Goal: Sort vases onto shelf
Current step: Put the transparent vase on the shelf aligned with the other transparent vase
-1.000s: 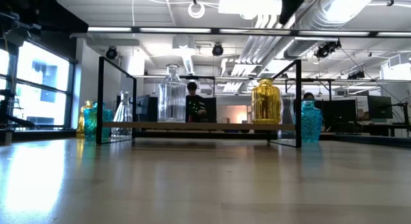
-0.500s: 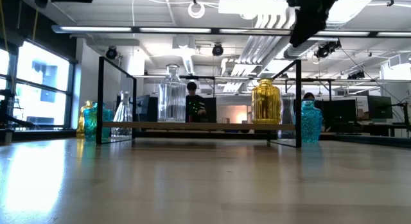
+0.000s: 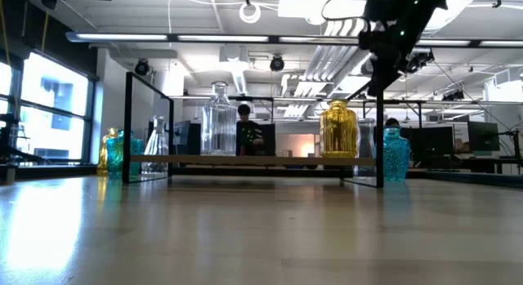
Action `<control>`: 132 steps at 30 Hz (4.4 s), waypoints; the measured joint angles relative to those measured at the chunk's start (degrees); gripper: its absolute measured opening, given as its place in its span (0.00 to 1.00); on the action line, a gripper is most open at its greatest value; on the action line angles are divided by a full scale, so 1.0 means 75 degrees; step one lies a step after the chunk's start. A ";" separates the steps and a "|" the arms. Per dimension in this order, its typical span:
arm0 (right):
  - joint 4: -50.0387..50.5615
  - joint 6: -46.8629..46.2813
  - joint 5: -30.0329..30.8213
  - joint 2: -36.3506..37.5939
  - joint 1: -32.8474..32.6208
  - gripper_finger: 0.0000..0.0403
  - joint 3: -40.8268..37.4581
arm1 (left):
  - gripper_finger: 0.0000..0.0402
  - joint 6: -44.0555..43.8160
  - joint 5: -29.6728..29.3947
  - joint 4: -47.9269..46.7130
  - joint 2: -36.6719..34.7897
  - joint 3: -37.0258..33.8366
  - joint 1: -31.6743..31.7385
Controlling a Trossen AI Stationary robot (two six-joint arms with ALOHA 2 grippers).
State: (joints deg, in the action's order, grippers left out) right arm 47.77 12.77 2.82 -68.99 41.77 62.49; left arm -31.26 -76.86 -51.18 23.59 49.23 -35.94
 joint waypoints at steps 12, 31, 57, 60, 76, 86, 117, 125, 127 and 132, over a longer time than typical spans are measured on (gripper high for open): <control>0.0115 0.1265 0.0020 -0.1030 0.0644 0.44 0.0452 | 0.14 -0.0013 0.0036 0.0000 0.0000 0.0000 0.0000; 0.1595 0.2725 -0.1203 -0.0691 0.0626 0.44 0.0458 | 0.14 -0.0002 0.0393 0.0002 0.0000 0.0000 0.0000; 0.0541 0.3350 -0.1298 -0.1643 0.0725 0.44 0.0907 | 0.14 -0.0025 0.0405 0.0000 0.0000 -0.0009 0.0000; 0.0668 0.3361 -0.1346 -0.1776 0.0840 0.44 0.1231 | 0.14 -0.0025 0.0419 0.0000 0.0000 -0.0009 0.0000; 0.1042 0.3240 -0.1741 -0.2277 0.0983 0.44 0.1402 | 0.14 -0.0010 0.0577 0.0000 0.0003 -0.0009 0.0000; 0.1133 0.3069 -0.1838 -0.2308 0.1144 0.44 0.1400 | 0.14 -0.0001 0.0574 0.0000 0.0001 -0.0009 -0.0001; 0.0773 0.2860 -0.2209 -0.2314 0.1282 0.44 0.0793 | 0.14 -0.0021 0.0805 0.0000 0.0002 -0.0009 -0.0003; 0.0706 0.2753 -0.2238 -0.2649 0.1280 0.44 0.0805 | 0.14 -0.0020 0.0819 0.0003 0.0000 -0.0009 -0.0003; 0.0675 0.2756 -0.2245 -0.2745 0.1277 0.44 0.0834 | 0.14 -0.0022 0.0819 0.0004 0.0003 -0.0009 -0.0003; 0.0560 0.2751 -0.2204 -0.2742 0.1277 0.42 0.0819 | 0.14 -0.0016 0.0824 0.0006 0.0003 -0.0009 -0.0003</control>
State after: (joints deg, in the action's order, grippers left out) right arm 51.97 33.41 -13.71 -89.56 51.35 68.64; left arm -31.38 -70.68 -51.13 23.61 49.17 -35.97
